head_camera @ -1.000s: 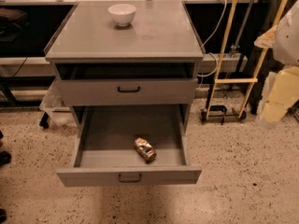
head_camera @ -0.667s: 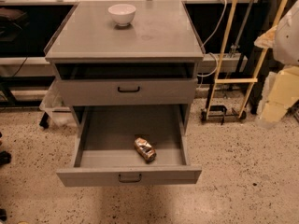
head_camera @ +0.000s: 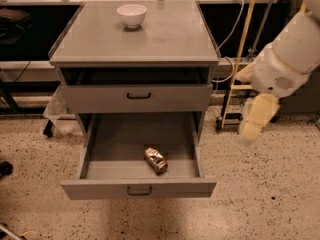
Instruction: Pick orange can from middle drawer and place on counter
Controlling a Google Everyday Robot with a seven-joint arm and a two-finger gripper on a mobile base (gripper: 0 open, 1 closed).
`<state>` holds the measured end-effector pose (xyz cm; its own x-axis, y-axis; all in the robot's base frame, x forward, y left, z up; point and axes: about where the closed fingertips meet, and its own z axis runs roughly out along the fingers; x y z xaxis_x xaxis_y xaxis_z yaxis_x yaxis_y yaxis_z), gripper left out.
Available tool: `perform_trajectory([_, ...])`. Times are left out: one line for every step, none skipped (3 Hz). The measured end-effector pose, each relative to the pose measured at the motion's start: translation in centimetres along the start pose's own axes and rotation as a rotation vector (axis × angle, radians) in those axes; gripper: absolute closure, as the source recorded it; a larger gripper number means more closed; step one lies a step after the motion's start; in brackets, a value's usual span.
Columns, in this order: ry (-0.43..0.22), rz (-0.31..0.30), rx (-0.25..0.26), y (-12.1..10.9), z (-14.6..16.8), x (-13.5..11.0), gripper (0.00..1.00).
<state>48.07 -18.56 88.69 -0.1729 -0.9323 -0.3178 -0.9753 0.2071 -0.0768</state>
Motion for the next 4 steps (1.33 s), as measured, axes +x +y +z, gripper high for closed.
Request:
perform_trajectory([-0.108, -0.004, -0.153, -2.5, 10.0, -1.1, 0.0])
perform_trajectory([-0.174, 0.033, -0.262, -5.1, 18.2, -0.8, 0.0])
perform_trajectory([-0.197, 0.092, -0.303, -7.8, 24.4, 0.3, 0.0])
perform_trajectory([-0.211, 0.155, -0.291, -10.0, 27.6, 1.5, 0.0])
